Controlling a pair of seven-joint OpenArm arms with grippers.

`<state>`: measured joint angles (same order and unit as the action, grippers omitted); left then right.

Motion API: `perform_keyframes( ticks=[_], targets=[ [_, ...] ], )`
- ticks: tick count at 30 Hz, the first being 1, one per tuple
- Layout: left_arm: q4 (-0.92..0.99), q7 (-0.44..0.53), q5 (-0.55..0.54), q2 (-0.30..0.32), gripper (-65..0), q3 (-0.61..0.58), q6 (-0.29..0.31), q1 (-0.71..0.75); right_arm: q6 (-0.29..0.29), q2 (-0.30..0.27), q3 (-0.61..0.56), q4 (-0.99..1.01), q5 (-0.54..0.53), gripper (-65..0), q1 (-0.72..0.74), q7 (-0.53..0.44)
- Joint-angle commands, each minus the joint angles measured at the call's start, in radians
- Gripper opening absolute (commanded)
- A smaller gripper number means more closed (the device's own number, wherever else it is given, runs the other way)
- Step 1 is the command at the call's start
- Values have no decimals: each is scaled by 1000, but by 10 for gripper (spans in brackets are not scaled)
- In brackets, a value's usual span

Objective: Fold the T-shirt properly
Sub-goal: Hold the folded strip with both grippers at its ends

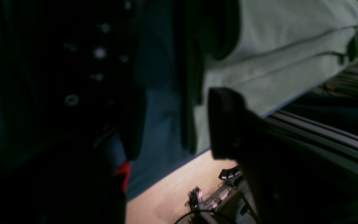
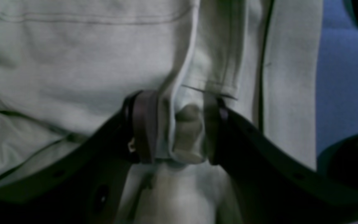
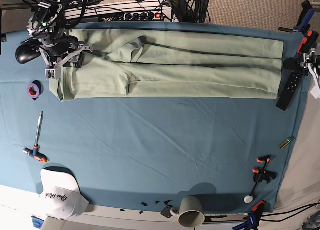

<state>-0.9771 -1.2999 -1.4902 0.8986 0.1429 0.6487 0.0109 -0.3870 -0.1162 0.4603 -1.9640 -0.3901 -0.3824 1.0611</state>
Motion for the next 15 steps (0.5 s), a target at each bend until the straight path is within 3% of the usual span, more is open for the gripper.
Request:
perform_keyframes(
  ticks=[1,15],
  targets=[
    [-8,6,7,16,-296,6,3,-3,3,-11,6,-19,-6,-405,3,-22],
    [-8,44,7,-82,-293,6,6,-8,4,-11,6,-19,-6,-405,3,-23]
  ],
)
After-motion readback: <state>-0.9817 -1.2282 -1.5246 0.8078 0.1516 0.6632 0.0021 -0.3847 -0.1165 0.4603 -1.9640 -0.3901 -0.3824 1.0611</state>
